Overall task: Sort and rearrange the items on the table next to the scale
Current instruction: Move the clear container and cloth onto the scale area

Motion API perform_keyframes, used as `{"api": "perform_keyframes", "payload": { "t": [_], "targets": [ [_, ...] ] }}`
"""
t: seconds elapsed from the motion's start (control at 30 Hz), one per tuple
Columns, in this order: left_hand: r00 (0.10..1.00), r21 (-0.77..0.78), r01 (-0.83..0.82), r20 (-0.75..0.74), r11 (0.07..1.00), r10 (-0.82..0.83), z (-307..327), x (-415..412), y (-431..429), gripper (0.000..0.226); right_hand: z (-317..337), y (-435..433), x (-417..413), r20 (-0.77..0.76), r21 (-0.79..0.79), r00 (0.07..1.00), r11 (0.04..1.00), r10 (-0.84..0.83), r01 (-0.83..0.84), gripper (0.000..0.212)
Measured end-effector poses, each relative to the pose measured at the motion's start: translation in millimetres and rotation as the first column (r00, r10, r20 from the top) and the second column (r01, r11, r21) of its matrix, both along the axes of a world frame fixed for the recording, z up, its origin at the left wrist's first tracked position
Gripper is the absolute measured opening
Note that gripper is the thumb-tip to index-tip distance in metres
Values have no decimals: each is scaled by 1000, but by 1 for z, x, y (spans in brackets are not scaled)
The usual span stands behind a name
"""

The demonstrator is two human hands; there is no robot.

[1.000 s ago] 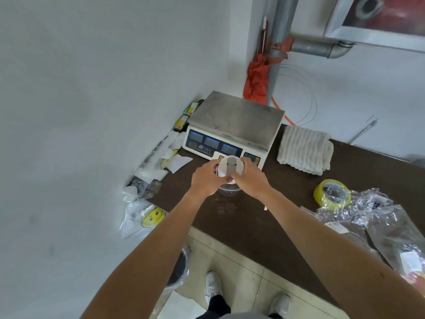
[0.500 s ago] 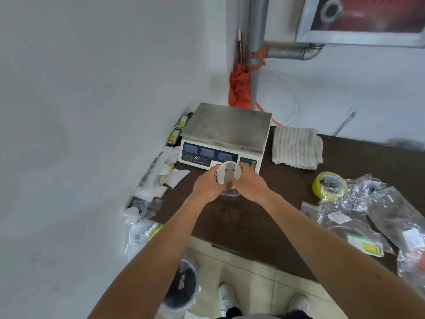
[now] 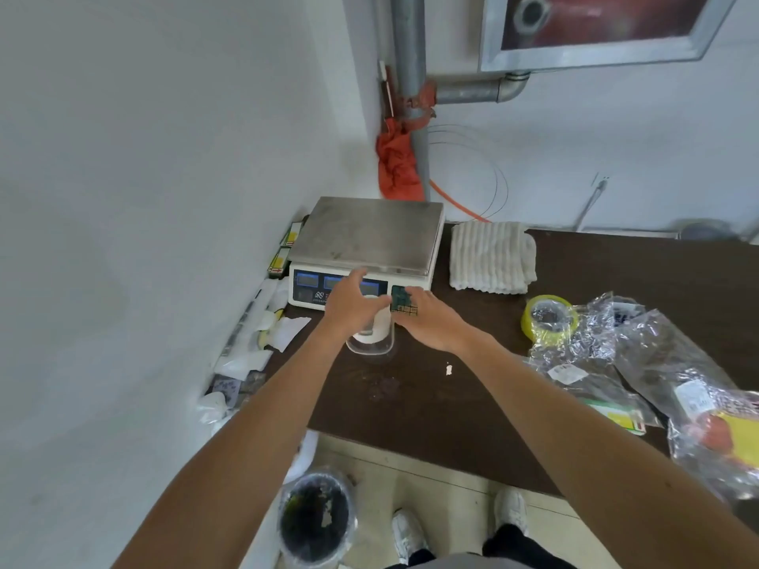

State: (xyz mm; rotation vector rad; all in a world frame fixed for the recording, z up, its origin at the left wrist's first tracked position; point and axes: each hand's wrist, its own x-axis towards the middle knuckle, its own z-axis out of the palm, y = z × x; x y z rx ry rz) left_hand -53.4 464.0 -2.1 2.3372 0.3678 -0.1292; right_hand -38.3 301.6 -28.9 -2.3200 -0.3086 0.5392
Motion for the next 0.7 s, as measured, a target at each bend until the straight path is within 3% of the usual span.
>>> {"api": "perform_keyframes", "payload": {
  "t": [0.17,0.37,0.7],
  "targets": [
    [996,-11,54,65,998,-53,15,23,-46,67,12,-39,18,46,-29,999,1000,3,-1,68],
    [997,-57,75,21,996,-74,14,51,-101,67,24,-99,54,128,-60,979,985,-155,164,63],
    [925,-88,202,-311,975,-219,-6,98,-163,69,16,-192,130,25,-155,966,954,-257,258,62]
  ]
}}
